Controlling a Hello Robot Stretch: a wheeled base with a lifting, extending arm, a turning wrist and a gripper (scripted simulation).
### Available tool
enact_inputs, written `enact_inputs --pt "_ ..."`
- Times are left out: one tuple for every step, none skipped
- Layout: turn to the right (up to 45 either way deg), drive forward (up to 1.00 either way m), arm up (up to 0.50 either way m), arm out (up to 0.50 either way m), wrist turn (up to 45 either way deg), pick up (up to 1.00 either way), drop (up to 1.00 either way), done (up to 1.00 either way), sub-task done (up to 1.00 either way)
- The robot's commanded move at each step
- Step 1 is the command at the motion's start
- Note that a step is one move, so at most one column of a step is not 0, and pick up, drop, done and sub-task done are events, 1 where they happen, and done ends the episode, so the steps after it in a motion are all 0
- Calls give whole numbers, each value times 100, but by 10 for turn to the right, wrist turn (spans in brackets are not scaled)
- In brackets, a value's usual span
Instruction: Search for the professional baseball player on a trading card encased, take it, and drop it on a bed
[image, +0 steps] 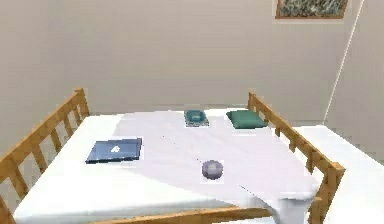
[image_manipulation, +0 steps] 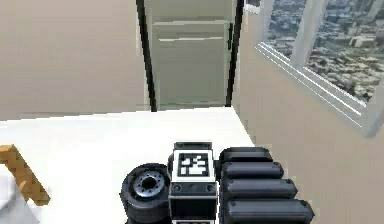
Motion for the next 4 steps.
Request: enact_inputs --pt "0 50 0 0 0 0 0 0 0" --pt "450 0 0 0 0 0 0 0 0" --pt "450 0 0 0 0 0 0 0 0" --pt "450 0 0 0 0 0 0 0 0"
